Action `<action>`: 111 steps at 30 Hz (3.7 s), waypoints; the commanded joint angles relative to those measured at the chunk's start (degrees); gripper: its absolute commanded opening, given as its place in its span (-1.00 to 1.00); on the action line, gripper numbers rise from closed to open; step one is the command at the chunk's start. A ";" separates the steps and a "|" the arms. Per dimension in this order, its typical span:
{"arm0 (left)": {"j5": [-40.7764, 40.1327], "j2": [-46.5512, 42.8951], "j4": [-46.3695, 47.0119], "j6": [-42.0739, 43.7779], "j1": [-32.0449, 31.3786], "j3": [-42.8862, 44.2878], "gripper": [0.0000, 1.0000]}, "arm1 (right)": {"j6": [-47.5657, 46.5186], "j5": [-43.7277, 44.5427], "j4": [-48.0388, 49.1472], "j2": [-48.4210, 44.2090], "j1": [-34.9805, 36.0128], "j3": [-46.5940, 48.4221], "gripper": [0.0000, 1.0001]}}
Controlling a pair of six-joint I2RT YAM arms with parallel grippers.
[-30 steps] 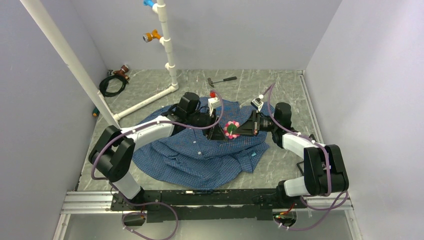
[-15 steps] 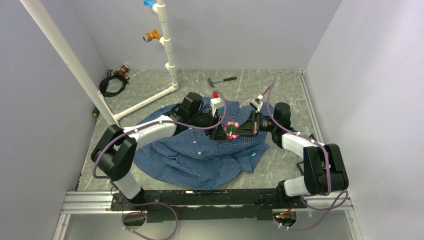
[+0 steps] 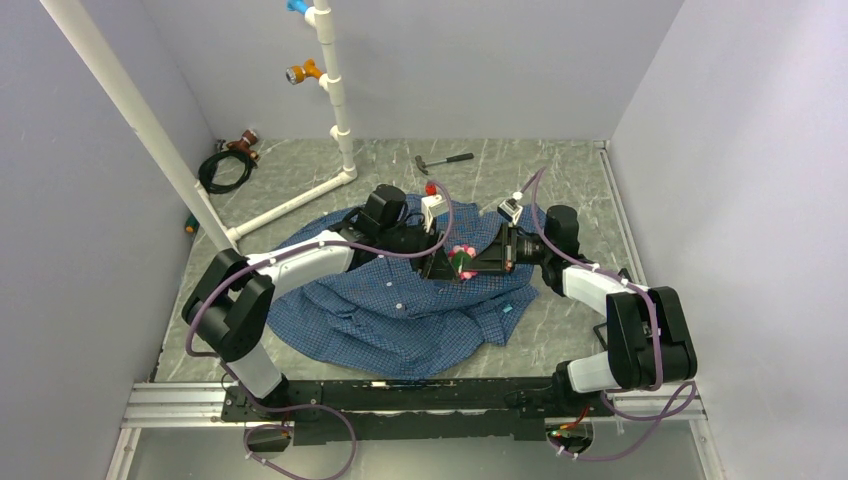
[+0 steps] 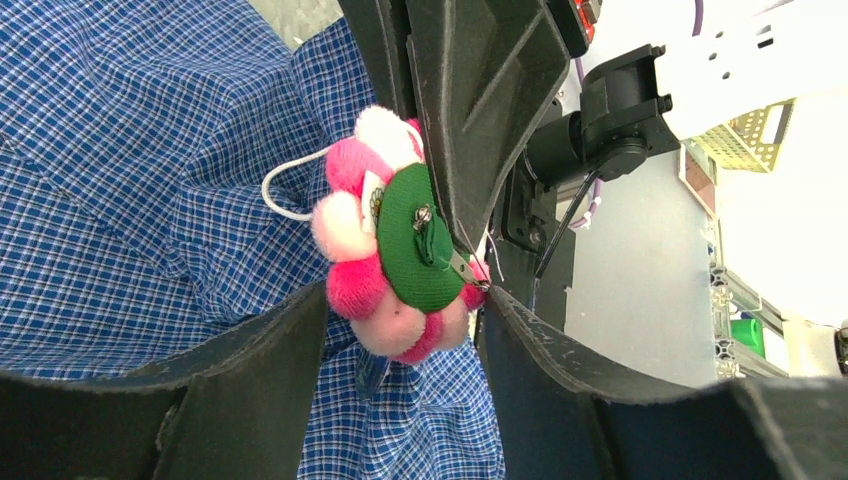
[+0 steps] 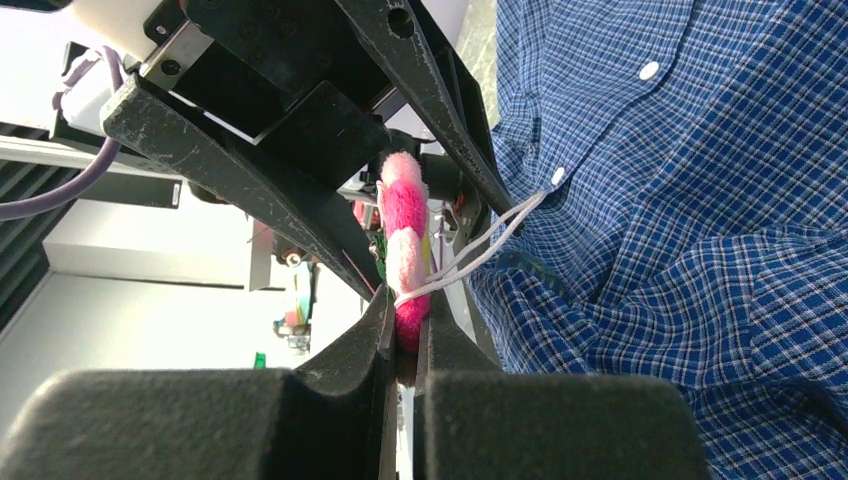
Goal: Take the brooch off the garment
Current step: Close the brooch.
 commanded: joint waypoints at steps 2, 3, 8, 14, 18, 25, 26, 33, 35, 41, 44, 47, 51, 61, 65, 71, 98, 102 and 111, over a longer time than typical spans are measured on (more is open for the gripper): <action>-0.71 0.92 2.90 -2.98 0.21 1.71 0.24 | -3.95 -0.26 -2.92 -1.07 1.26 2.54 -1.00; -0.41 1.09 3.83 -4.03 0.38 1.41 0.22 | -4.40 -0.21 -3.34 -1.25 1.49 2.65 -1.00; 0.51 2.08 6.10 -7.38 1.56 0.67 0.15 | -7.82 0.11 -7.17 -2.43 2.20 3.30 -1.00; 5.78 0.58 10.04 -6.57 1.60 -1.87 0.10 | -9.88 0.23 -9.07 -2.22 2.21 4.02 -1.00; 12.18 -1.60 18.21 -11.54 3.26 -6.17 0.02 | -10.31 0.60 -9.05 -2.16 2.18 3.91 -1.00; 14.89 -0.44 31.63 -22.35 5.34 -9.20 -0.39 | -8.95 1.05 -6.73 -2.44 2.16 3.21 -1.00; 15.16 -0.19 33.67 -24.11 5.30 -9.41 -0.36 | -9.76 1.25 -7.27 -2.70 2.20 3.30 -1.00; 14.56 0.86 36.04 -26.50 4.71 -9.10 -0.26 | -12.03 2.19 -10.07 -3.78 2.27 3.29 -1.00; 13.85 0.78 34.71 -25.51 4.45 -8.84 -0.25 | -12.19 2.18 -10.25 -3.87 2.44 3.41 -1.00; 10.00 1.00 26.83 -21.36 4.16 -6.98 -0.11 | -11.90 1.87 -9.51 -4.37 2.80 3.13 -1.00; 7.19 1.57 20.16 -17.74 4.23 -5.73 0.05 | -11.90 1.78 -9.35 -4.80 2.91 2.99 -1.00; 5.95 2.36 18.11 -16.69 4.28 -5.47 0.09 | -12.46 1.86 -10.05 -5.02 2.91 3.01 -1.00; 7.69 2.67 22.64 -18.90 4.34 -6.34 0.04 | -12.77 1.86 -10.40 -5.11 2.91 3.07 -1.00; 13.50 3.37 39.57 -29.80 4.16 -8.94 -0.22 | -13.13 2.36 -10.51 -3.70 2.95 3.30 -1.00; 13.61 3.41 38.06 -29.02 3.96 -8.48 -0.34 | -13.00 2.29 -10.51 -3.87 2.99 3.44 -1.00; 13.46 3.25 36.04 -27.70 3.89 -8.74 -0.38 | -13.37 2.51 -10.91 -3.99 2.99 3.54 -1.00; 15.18 5.93 39.40 -34.67 4.34 -8.71 -1.00 | -20.65 0.07 -13.01 -6.33 3.16 3.50 -0.09; 14.93 6.03 39.65 -35.05 4.34 -8.78 -1.00 | -20.79 1.41 -13.68 -6.22 3.75 4.44 -0.03; 14.67 5.70 40.19 -35.45 4.33 -9.21 -1.00 | -23.37 3.48 -17.38 -6.03 4.40 5.77 -0.15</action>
